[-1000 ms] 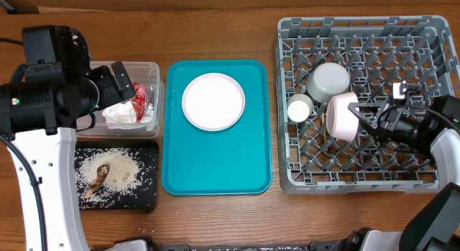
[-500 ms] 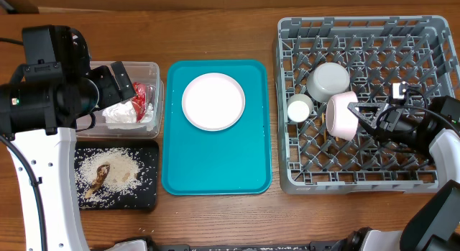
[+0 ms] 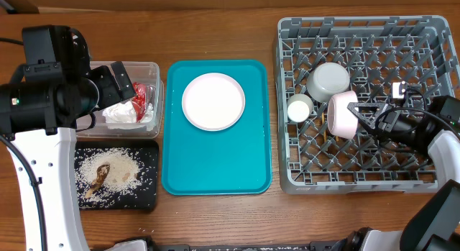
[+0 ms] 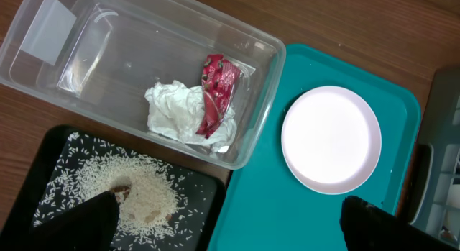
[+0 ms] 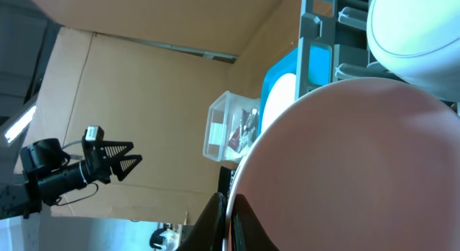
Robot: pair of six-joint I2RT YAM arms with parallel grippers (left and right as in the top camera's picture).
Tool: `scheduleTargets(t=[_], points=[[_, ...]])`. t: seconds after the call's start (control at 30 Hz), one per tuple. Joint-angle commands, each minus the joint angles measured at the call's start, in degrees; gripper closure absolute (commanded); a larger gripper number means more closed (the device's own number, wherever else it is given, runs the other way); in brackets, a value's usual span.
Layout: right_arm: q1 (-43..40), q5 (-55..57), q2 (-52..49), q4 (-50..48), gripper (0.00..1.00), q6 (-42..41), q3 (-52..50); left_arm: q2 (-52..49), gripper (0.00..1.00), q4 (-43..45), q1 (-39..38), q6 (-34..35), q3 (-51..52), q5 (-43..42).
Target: Sort waste into correct bins and load items into the dishwasher
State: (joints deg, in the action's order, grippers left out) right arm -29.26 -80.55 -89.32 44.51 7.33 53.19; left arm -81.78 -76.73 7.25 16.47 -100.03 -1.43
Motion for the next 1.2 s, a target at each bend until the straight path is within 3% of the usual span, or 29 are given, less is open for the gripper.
scheduleTargets(t=[0.0,0.33,1.17], points=[[-0.1,0.3,-0.2,-1.3,0.96,-0.1,-1.5,-0.5,0.0,0.1,0.2,-0.2,-0.6,0.4],[-0.1,0.1,-0.2,-7.0,0.96,-6.1,-1.5,-0.5,0.0,0.1,0.2,-0.2,-0.6,0.4],[-0.1,15.1,-0.2,-6.7,0.9,-6.1,-1.5,-0.5,0.0,0.1,0.2,-0.2,-0.6,0.4]])
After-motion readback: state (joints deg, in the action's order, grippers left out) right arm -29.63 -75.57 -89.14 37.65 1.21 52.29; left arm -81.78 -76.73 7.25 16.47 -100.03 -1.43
